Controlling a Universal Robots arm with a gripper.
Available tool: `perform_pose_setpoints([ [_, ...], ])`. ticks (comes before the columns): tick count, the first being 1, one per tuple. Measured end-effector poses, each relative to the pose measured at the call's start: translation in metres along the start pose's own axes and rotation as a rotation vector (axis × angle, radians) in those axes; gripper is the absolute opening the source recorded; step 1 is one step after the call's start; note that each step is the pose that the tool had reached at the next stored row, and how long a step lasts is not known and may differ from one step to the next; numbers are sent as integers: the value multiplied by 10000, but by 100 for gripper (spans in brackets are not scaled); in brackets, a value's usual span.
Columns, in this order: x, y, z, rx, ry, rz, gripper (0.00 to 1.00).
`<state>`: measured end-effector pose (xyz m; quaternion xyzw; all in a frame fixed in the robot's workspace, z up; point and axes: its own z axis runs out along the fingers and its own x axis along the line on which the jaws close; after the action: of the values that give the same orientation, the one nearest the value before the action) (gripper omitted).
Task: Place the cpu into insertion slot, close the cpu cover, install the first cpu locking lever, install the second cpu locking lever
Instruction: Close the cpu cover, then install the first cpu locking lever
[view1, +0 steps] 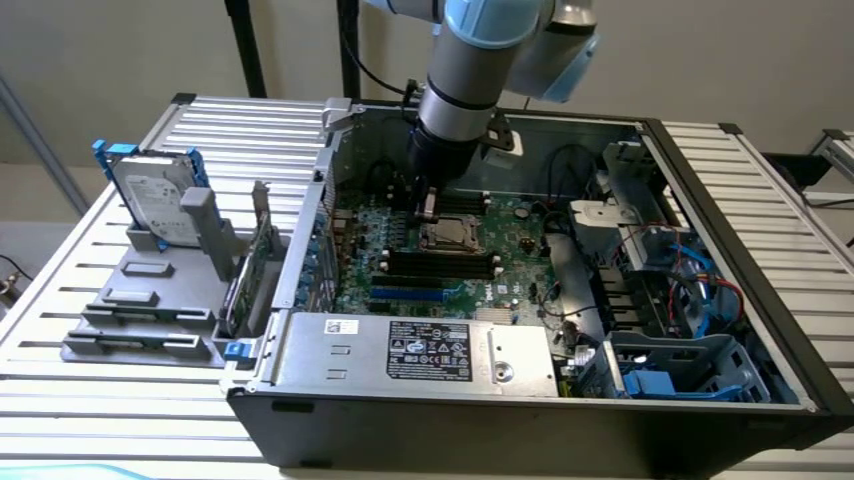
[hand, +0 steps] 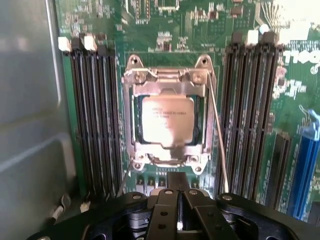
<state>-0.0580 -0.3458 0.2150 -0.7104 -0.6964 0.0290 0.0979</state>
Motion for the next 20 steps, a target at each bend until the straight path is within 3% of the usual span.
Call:
perform_pose_setpoints([
  [5, -27, -127, 4, 0, -6, 1, 11],
  [20, -29, -130, 4, -1, 0, -1, 11],
])
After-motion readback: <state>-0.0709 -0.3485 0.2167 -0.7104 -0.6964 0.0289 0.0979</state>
